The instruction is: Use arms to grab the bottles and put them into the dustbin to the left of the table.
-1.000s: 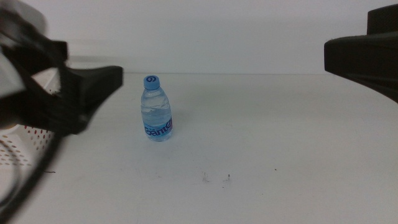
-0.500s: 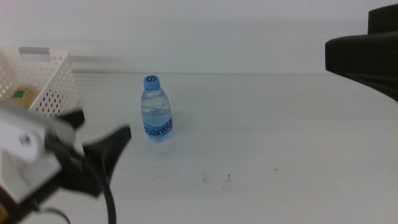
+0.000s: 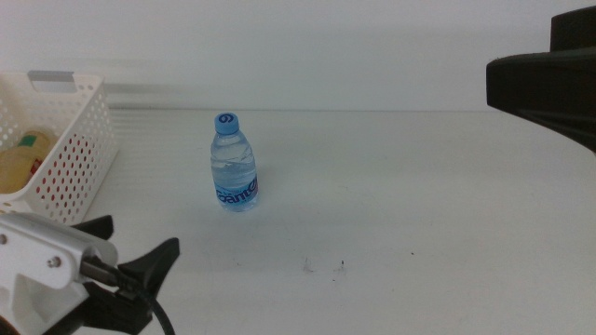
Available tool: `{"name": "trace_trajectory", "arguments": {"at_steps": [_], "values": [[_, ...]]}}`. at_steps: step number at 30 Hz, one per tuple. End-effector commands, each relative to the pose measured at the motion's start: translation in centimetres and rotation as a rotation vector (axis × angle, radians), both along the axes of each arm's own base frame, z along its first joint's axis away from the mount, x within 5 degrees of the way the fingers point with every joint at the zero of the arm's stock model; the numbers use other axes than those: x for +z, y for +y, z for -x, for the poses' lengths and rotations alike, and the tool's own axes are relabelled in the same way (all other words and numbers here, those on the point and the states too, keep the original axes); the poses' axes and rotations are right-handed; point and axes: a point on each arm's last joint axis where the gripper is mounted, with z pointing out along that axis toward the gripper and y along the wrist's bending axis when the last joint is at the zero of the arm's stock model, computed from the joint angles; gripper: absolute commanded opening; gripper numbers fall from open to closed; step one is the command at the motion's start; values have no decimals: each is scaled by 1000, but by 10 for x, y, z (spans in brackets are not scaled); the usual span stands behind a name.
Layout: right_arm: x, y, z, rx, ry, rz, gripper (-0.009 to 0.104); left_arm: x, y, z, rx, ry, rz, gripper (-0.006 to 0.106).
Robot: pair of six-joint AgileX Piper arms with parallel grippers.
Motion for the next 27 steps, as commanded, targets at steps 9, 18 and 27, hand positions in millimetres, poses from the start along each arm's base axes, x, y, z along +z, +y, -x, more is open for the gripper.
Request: {"name": "trace_trajectory", "arguments": {"at_steps": [9, 18, 27], "values": [[5, -2, 0, -11, -24, -12, 82, 5, -1, -7, -9, -113, 2, 94], [5, -2, 0, -10, -23, -13, 82, -15, -13, -31, -18, -191, 75, 94], [5, -2, 0, -11, -24, -12, 82, -37, -16, -49, 20, -174, 42, 94]]}}
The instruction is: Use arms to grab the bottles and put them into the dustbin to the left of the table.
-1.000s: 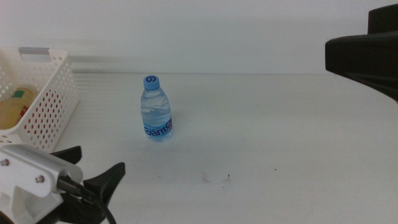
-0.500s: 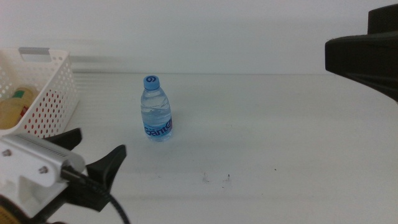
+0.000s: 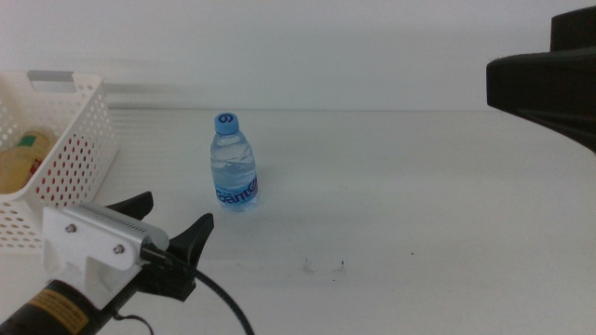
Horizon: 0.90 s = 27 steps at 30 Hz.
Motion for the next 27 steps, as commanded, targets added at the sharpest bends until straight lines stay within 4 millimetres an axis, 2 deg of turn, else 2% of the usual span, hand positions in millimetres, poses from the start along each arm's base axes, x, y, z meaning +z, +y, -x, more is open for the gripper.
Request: {"name": "trace_trajectory", "arguments": {"at_steps": [1, 10, 22, 27], "values": [[5, -2, 0, -11, -24, -12, 82, 0, 0, -6, 28, -37, 22, 94], [5, -2, 0, -11, -24, -12, 82, -16, -13, -44, 18, 31, 31, 94], [5, -2, 0, -11, -24, -12, 82, -30, -10, -108, -61, 38, 16, 94], [5, -2, 0, -11, -24, -12, 82, -41, -13, -125, -56, 61, 32, 94]]}}
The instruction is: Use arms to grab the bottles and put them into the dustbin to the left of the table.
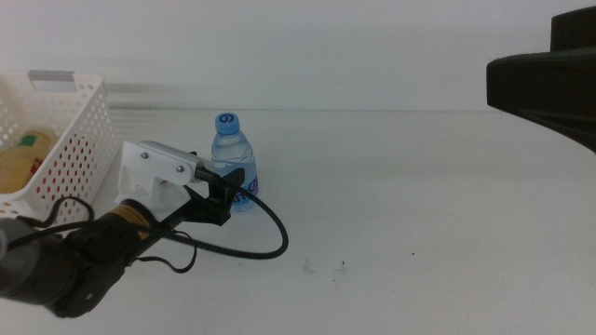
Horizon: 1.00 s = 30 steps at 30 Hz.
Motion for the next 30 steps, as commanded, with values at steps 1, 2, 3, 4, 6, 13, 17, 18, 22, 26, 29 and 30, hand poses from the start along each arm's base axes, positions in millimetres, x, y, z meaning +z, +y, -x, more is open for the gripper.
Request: {"name": "trace_trajectory", "arguments": {"at_steps": [1, 2, 3, 4, 6, 13, 17, 18, 22, 26, 29, 30], "values": [[5, -2, 0, -11, -24, -12, 82, -4, -1, -7, -2, 5, 21, 94], [5, -2, 0, -11, -24, -12, 82, -6, -2, -9, -6, 11, 23, 94], [5, -2, 0, -11, -24, -12, 82, -9, -3, -11, -11, 12, 21, 94], [5, -2, 0, -11, -24, -12, 82, -10, -4, -14, -19, 12, 21, 94], [5, -2, 0, -11, -24, -12, 82, -14, -7, -19, -33, 12, 24, 94], [5, -2, 0, -11, -24, -12, 82, -26, -12, -39, -40, 14, 44, 94], [5, -2, 0, -11, -24, -12, 82, -27, -14, -51, -40, -3, 46, 94], [5, -2, 0, -11, -25, -13, 82, -27, -15, -54, -40, -6, 45, 94], [5, -2, 0, -11, -25, -13, 82, -32, -17, -62, -36, 0, 43, 94], [5, -2, 0, -11, -25, -13, 82, -35, -18, -68, -38, -5, 46, 94], [5, -2, 0, -11, -25, -13, 82, -38, -18, -71, -36, 5, 53, 94], [5, -2, 0, -11, -25, -13, 82, -39, -19, -72, -36, 6, 54, 94]]}}
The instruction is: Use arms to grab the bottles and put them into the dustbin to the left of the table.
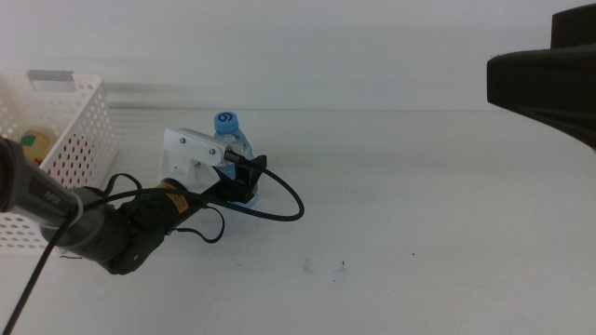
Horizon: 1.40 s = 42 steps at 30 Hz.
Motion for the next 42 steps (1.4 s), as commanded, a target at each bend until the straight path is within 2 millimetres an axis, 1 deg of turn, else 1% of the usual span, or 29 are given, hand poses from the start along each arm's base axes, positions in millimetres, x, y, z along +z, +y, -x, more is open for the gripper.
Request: {"name": "trace_trajectory", "arguments": {"at_steps": [1, 4, 6, 9, 11, 13, 14, 17, 21, 23, 25, 28, 32, 35, 40, 42], "values": [[4, -2, 0, -11, -21, -9, 82, -1, 0, -3, 5, 5, 20, 94], [4, -2, 0, -11, -21, -9, 82, -6, -1, -3, 0, 10, 30, 94], [4, -2, 0, -11, -21, -9, 82, -8, -1, -3, -3, 8, 34, 91], [4, -2, 0, -11, -21, -9, 82, -8, -2, -3, -15, 13, 52, 82], [4, -2, 0, -11, -21, -9, 82, -4, -2, -3, -24, -6, 59, 69], [4, -2, 0, -11, -21, -9, 82, 4, -2, -3, -26, -17, 50, 53], [4, -2, 0, -11, -21, -9, 82, 8, -2, -3, -25, -12, 36, 45], [4, -2, 0, -11, -21, -9, 82, 23, -1, -2, -28, 7, -22, 26], [4, -2, 0, -11, -21, -9, 82, 55, 2, 1, -4, 11, -38, 10], [4, -2, 0, -11, -21, -9, 82, 73, 4, 5, 13, 15, -34, 7], [4, -2, 0, -11, -21, -9, 82, 90, 5, 10, 20, 23, -41, 7], [4, -2, 0, -11, -21, -9, 82, 122, 12, 14, 93, 63, -24, 7], [4, -2, 0, -11, -22, -10, 82, 160, 22, 18, 178, 81, -110, 7], [4, -2, 0, -11, -22, -10, 82, 186, 29, 21, 248, 95, -112, 7], [4, -2, 0, -11, -22, -10, 82, 219, 42, 25, 375, 156, -177, 7], [4, -2, 0, -11, -22, -10, 82, 230, 46, 26, 396, 189, -214, 7]]}}
